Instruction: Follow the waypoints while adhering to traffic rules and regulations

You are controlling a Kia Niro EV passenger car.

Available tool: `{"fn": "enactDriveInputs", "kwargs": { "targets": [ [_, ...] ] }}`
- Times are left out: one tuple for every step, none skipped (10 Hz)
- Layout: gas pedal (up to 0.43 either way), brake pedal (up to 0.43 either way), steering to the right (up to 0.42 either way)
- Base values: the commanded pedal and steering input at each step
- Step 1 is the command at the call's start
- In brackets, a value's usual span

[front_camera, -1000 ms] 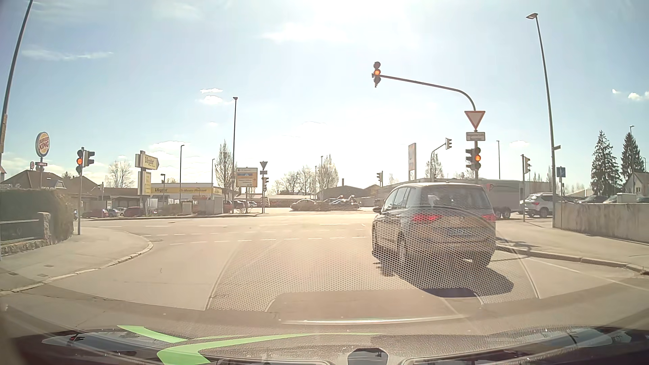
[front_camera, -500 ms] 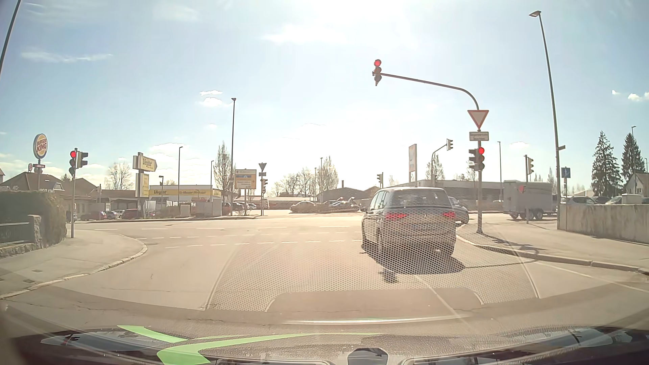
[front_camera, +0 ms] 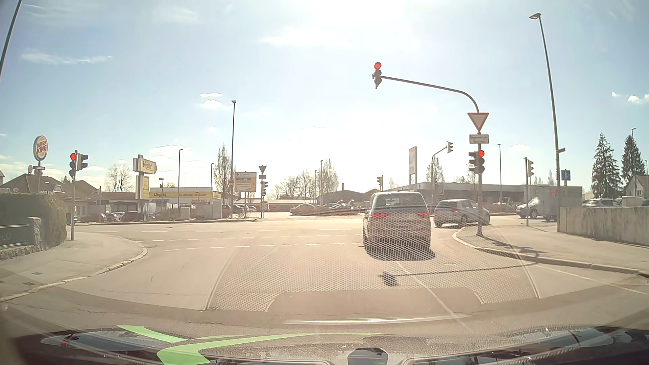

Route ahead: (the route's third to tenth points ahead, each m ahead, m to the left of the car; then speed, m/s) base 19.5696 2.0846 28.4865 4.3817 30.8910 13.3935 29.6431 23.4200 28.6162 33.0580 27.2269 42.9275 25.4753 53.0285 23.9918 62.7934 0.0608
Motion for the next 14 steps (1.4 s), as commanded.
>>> {"fn": "enactDriveInputs", "kwargs": {
  "targets": [
    [0.0,0.329,0.0],
    [0.0,0.329,0.0],
    [0.0,0.329,0.0],
    [0.0,0.329,-0.001],
    [0.0,0.329,-0.001],
    [0.0,0.329,0.0],
    [0.0,0.329,-0.001],
    [0.0,0.329,0.0],
    [0.0,0.329,0.0],
    [0.0,0.329,0.0],
    [0.0,0.329,0.0],
    [0.0,0.329,0.0],
    [0.0,0.329,0.0],
    [0.0,0.329,0.0]
  ]
}}
